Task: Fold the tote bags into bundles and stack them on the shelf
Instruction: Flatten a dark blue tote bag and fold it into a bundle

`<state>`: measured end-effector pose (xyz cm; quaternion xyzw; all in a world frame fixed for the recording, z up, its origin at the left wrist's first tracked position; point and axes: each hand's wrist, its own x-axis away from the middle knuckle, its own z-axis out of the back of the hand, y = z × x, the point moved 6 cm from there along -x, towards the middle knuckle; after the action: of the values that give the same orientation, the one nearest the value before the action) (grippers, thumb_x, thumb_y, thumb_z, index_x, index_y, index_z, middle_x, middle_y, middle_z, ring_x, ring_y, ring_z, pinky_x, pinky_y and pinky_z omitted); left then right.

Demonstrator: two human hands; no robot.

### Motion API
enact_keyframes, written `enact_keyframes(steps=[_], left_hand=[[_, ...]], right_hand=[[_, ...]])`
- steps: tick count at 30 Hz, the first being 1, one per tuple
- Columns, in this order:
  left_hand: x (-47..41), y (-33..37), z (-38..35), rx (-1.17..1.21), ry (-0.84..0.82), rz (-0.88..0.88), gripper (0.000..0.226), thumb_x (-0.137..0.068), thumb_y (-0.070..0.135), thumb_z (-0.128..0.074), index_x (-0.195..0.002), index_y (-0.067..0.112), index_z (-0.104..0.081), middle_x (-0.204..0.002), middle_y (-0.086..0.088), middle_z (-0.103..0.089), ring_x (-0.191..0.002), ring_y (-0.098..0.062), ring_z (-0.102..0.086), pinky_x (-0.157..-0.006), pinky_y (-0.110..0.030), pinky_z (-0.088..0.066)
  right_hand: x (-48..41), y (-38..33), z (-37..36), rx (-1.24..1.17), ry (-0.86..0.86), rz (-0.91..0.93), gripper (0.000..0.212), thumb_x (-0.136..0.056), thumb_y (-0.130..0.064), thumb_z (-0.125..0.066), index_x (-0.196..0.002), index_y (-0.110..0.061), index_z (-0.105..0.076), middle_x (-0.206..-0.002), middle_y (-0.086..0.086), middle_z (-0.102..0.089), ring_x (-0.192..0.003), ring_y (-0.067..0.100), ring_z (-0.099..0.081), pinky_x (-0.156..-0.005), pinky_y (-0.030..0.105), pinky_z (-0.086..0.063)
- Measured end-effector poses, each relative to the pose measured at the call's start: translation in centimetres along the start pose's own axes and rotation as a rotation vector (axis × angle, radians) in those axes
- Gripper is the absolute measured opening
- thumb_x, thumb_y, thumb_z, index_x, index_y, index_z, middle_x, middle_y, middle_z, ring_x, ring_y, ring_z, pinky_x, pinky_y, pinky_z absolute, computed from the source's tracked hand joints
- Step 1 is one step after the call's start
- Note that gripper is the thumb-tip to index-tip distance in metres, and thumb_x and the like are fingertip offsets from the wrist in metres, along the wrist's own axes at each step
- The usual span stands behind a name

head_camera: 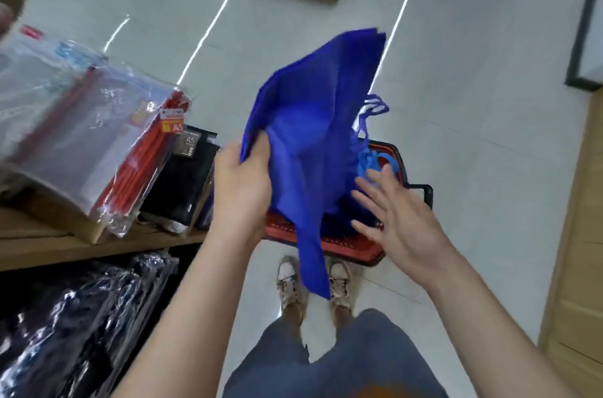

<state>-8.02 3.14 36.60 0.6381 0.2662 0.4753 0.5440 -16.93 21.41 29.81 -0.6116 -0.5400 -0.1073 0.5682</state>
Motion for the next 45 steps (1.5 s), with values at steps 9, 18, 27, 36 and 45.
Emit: enact_keyframes(steps=[9,18,27,36,45], left_hand=[[6.5,0.5,5.4,0.482,0.261,0.103,0.02,-0.098,0.002,-0.049,-0.101,0.015,-0.065,-0.094,0.004,-0.075,-0.089,-0.013,-0.071,-0.077,-0.033,-0.058],[12.0,-5.0,12.3,-0.164,0.137,0.155,0.071,-0.085,-0.016,-0.056,-0.129,0.04,-0.047,-0.09,-0.007,-0.073,-0.072,-0.023,-0.066,-0.071,-0.041,-0.056],[20.0,-5.9,20.1,-0.023,-0.177,0.242,0.053,-0.084,-0.026,-0.043,-0.115,0.011,-0.064,-0.11,-0.012,-0.072,-0.104,-0.016,-0.068,-0.089,-0.022,-0.053],[30.4,-6.7,32.6,-0.254,0.309,0.183,0.024,-0.083,0.032,-0.074,-0.082,0.008,-0.072,-0.067,-0.01,-0.056,-0.061,-0.018,-0.042,-0.058,-0.03,-0.032],[43.7,-7.5,41.2,0.029,0.613,0.37,0.029,-0.095,0.039,-0.054,-0.098,0.015,-0.069,-0.091,-0.008,-0.076,-0.081,-0.027,-0.074,-0.073,-0.035,-0.056]], right_hand=[[0.1,5.7,6.1,-0.247,0.054,-0.102,0.038,-0.094,-0.025,-0.057,-0.129,-0.011,-0.058,-0.118,0.009,-0.069,-0.104,0.028,-0.068,-0.073,0.036,-0.059],[5.1,-7.8,8.0,0.682,0.272,0.634,0.053,-0.091,-0.005,-0.059,-0.124,-0.046,-0.051,-0.123,-0.002,-0.065,-0.093,0.011,-0.068,-0.074,0.03,-0.056],[11.3,-6.4,4.9,0.378,-0.321,0.124,0.058,-0.093,-0.046,-0.026,-0.12,-0.016,-0.068,-0.132,0.006,-0.062,-0.122,0.021,-0.059,-0.079,0.027,-0.056],[17.5,-1.3,-4.1,1.132,-0.211,0.351,0.025,-0.091,-0.038,-0.062,-0.092,-0.016,-0.073,-0.086,-0.006,-0.074,-0.085,0.005,-0.067,-0.074,0.027,-0.052],[19.2,7.6,-18.4,0.936,-0.578,0.347,0.021,-0.088,-0.018,-0.069,-0.082,0.002,-0.067,-0.083,0.01,-0.075,-0.083,0.022,-0.07,-0.081,0.039,-0.058]])
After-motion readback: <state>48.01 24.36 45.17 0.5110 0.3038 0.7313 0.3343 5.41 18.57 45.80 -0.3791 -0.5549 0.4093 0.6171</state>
